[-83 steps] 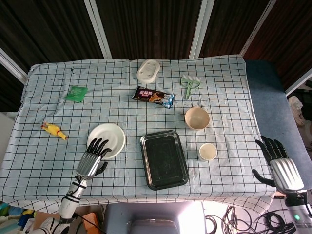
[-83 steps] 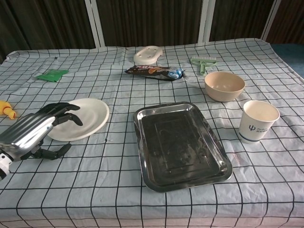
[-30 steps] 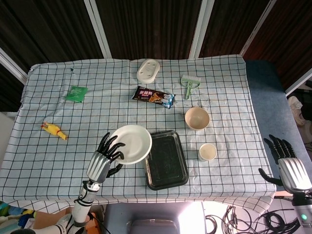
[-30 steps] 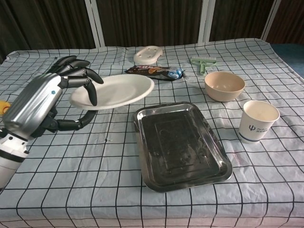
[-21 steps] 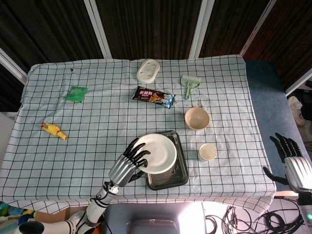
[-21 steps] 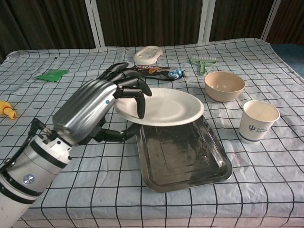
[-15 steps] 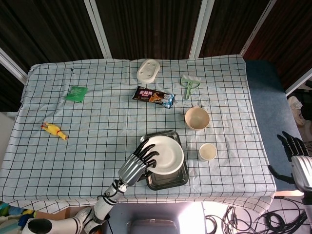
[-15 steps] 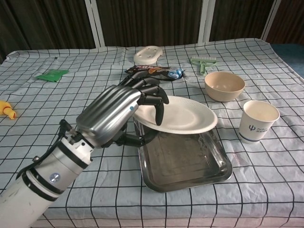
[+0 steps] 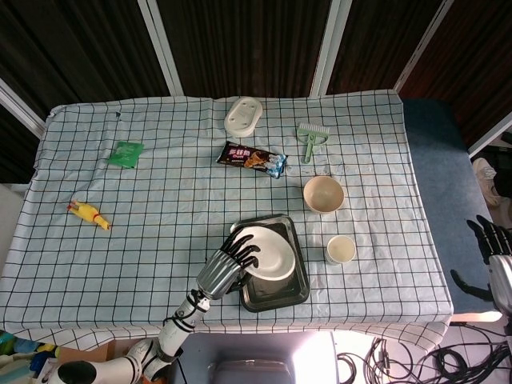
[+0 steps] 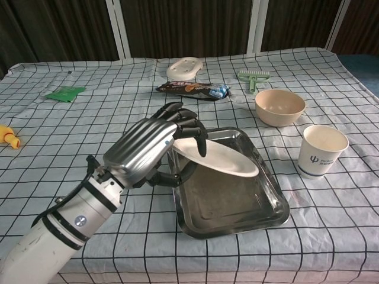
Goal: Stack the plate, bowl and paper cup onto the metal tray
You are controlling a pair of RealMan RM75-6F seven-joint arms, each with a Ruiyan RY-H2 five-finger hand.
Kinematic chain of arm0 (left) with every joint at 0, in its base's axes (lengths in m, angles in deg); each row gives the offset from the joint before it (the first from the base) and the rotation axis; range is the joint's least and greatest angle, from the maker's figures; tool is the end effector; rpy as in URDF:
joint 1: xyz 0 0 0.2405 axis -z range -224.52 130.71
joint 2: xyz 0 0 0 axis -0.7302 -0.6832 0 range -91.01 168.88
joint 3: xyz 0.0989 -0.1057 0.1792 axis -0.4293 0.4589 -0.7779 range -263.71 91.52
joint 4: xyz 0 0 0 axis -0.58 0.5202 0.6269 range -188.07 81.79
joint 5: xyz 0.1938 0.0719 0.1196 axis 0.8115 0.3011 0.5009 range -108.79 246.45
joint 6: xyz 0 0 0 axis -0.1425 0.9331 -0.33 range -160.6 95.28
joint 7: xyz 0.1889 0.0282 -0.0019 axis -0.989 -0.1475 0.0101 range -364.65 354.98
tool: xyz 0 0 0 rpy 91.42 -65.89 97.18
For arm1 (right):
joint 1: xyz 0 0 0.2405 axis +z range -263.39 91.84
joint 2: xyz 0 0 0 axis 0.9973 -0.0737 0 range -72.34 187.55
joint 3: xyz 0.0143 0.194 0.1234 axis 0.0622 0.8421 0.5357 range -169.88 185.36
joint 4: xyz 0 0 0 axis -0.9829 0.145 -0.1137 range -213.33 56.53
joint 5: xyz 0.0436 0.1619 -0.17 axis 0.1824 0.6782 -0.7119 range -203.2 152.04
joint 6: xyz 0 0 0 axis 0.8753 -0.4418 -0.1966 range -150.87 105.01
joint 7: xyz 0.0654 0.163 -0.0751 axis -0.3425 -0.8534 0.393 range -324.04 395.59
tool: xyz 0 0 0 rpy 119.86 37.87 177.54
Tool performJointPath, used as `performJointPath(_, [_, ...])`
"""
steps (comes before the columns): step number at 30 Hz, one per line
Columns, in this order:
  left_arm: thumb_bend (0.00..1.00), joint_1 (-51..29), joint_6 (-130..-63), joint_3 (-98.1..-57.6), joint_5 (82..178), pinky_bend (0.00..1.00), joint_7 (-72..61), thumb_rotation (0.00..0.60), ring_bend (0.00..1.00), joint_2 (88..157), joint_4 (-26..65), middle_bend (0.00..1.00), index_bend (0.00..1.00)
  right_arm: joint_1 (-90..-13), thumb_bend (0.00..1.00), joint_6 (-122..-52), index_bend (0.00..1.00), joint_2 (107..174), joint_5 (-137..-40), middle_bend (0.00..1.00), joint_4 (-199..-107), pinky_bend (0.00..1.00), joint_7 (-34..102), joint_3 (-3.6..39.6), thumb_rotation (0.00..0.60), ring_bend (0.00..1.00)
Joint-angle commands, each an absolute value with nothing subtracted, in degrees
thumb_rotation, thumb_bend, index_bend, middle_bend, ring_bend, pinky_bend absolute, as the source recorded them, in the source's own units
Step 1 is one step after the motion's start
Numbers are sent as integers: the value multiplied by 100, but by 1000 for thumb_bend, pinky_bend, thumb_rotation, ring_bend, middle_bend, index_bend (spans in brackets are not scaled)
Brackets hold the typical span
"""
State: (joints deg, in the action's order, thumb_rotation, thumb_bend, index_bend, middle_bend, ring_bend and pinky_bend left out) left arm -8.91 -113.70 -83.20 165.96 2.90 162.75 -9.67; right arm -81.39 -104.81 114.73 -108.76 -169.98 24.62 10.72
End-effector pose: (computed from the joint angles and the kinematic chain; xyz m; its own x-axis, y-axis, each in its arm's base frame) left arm -0.0623 0.2988 -0.1467 0.1594 0.0424 0.9863 0.7394 -0.6671 -0.0908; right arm -0.3288 -0.2272 0.1587 0.3328 -0.0390 0.9422 -0.9404 0.0602 0.3347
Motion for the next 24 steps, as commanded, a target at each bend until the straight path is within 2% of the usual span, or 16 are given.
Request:
performJointPath(1, [436, -935, -11235, -8348, 16490, 51, 449, 600, 138, 16285, -928, 283, 383, -8144, 205, -10440, 0, 11438, -10809, 0, -17050, 0, 2391, 1101, 600, 0])
performJointPath(10, [410, -1021, -11220, -8389, 16411, 54, 536, 600, 120, 16445, -1114, 245, 202, -8195, 206, -10390, 0, 11320, -10552, 0, -17074, 0, 2211, 1209, 600, 0])
performJointPath(16, [351, -1249, -11125, -8382, 16211, 60, -162, 600, 56, 16311, -663, 160, 2, -8215, 205, -10420, 0, 11332, -10594, 0, -17099, 0, 2256, 1211, 600, 0])
performJointPath(24, [288, -1477, -10815, -8462, 15983, 71, -1423, 600, 0, 15695, 596, 35, 0, -8258, 205, -10490, 0, 11333, -10647, 0, -17105, 0, 2175, 1228, 600, 0])
